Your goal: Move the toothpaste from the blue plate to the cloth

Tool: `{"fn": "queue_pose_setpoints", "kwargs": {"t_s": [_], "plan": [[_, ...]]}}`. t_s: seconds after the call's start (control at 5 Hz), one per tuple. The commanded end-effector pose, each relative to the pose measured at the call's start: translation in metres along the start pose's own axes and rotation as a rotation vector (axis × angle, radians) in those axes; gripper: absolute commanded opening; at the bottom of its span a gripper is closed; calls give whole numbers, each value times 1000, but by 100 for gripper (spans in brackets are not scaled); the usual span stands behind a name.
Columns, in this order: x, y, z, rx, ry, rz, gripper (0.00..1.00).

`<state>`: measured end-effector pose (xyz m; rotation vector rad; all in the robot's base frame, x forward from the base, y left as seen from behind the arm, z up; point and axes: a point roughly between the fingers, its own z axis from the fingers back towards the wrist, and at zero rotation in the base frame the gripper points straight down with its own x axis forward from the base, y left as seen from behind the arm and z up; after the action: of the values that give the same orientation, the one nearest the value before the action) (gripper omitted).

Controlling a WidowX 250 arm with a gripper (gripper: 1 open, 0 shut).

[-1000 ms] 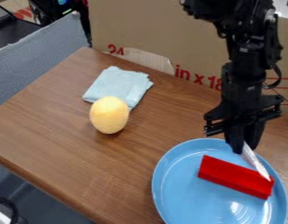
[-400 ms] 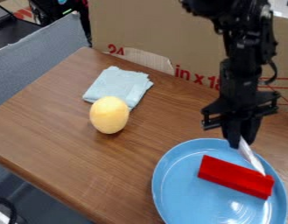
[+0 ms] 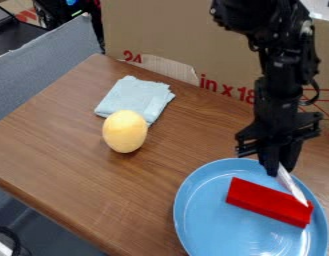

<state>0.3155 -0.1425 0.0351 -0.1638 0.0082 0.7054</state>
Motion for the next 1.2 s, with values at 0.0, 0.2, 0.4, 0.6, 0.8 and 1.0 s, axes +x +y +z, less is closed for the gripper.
{"fn": "queue_pose_setpoints", "kwargs": {"t_s": [0.0,0.2,0.4,0.6,0.8,1.0], "plan": [[6,-7,3,-34,-24,-26,0],[0,-2,8,-21,-23,-27,0],[3,11,12,-7,-25,-26,0],[-2,20,6,-8,-15,-34,0],[0,18,15,-8,-9,-58,0],[7,13,23,-13,-7,-66,0]]}}
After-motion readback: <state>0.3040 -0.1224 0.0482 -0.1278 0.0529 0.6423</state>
